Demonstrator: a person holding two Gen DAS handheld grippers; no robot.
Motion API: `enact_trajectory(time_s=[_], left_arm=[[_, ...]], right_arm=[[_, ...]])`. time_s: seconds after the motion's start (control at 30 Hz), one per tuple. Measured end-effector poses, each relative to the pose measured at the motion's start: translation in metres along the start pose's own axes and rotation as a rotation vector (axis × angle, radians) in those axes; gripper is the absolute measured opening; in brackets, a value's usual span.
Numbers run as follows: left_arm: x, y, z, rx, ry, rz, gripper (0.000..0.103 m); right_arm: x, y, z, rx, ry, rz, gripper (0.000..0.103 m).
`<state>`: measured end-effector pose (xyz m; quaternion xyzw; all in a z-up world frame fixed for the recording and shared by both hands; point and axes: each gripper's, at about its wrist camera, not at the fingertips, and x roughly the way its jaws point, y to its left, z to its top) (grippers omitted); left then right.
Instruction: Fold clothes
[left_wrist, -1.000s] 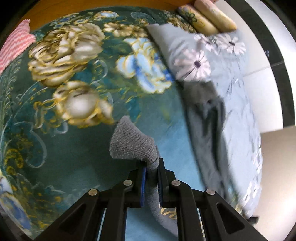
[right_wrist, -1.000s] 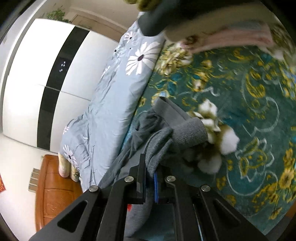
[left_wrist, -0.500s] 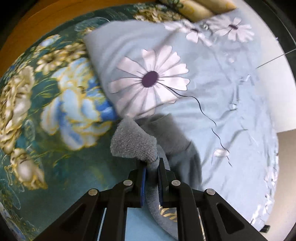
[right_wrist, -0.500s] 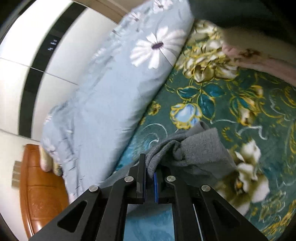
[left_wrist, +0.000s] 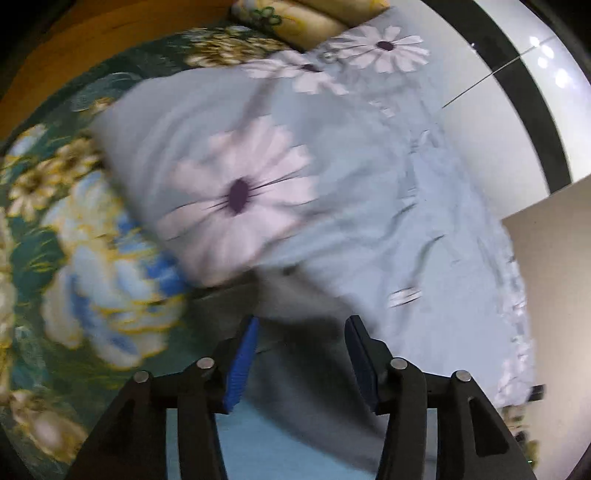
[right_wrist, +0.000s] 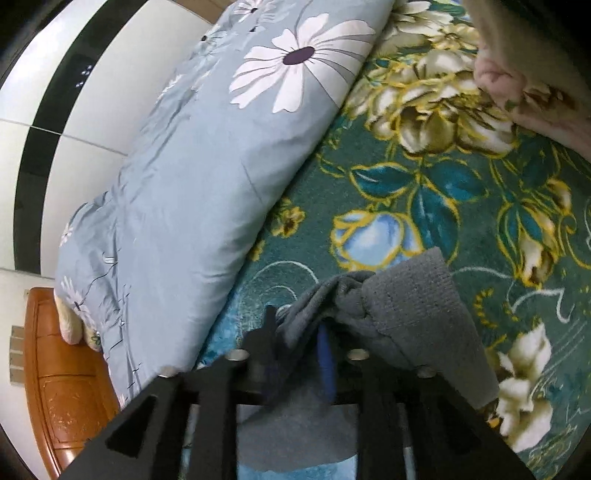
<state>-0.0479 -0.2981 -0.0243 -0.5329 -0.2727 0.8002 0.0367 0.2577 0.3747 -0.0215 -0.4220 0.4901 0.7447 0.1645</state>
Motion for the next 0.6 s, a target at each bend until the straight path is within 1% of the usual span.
enact_trajectory(time_s=[0.07,0.1,0.13,0.17,0.23,0.33,0.4,0.47,0.53,0.6], left_arm=[[0.005,0.026,-0.016,-0.025,0.002,-0.002,0.053],[0.01,0.036,-0.023,-0.034,0.003,-0.005,0.054],[0.015,0.043,-0.029,-0.036,0.004,-0.003,0.054],[0.02,0.045,-0.032,-0.03,0.003,0.004,0.054],[0.03,0.05,-0.037,-0.022,0.003,0.014,0.054],[0.045,0.051,-0.032,-0.059,-0.009,-0.027,0.054],[0.056,0.052,-0.029,-0.091,-0.013,-0.056,0.054],[0.066,0.054,-0.03,-0.111,-0.014,-0.042,0.053],[0.068,0.053,-0.034,-0.116,-0.04,-0.03,0.051],[0.068,0.053,-0.035,-0.13,-0.053,-0.034,0.05]], right_arm=[[-0.004,0.001,0.0,-0.016,-0.009,0.028,0.047],[-0.009,0.003,-0.001,-0.029,-0.018,0.043,0.051],[-0.016,0.004,-0.003,-0.044,-0.031,0.058,0.057],[-0.026,0.006,-0.005,-0.063,-0.049,0.073,0.058],[-0.044,0.003,-0.009,-0.086,-0.078,0.081,0.059],[-0.067,-0.01,-0.019,-0.092,-0.108,0.069,0.059],[-0.077,-0.033,-0.031,-0.051,-0.121,0.063,0.059],[-0.078,-0.063,-0.047,0.027,-0.127,0.055,0.067],[-0.073,-0.091,-0.063,0.107,-0.124,0.064,0.071],[-0.063,-0.115,-0.077,0.177,-0.105,0.07,0.073]])
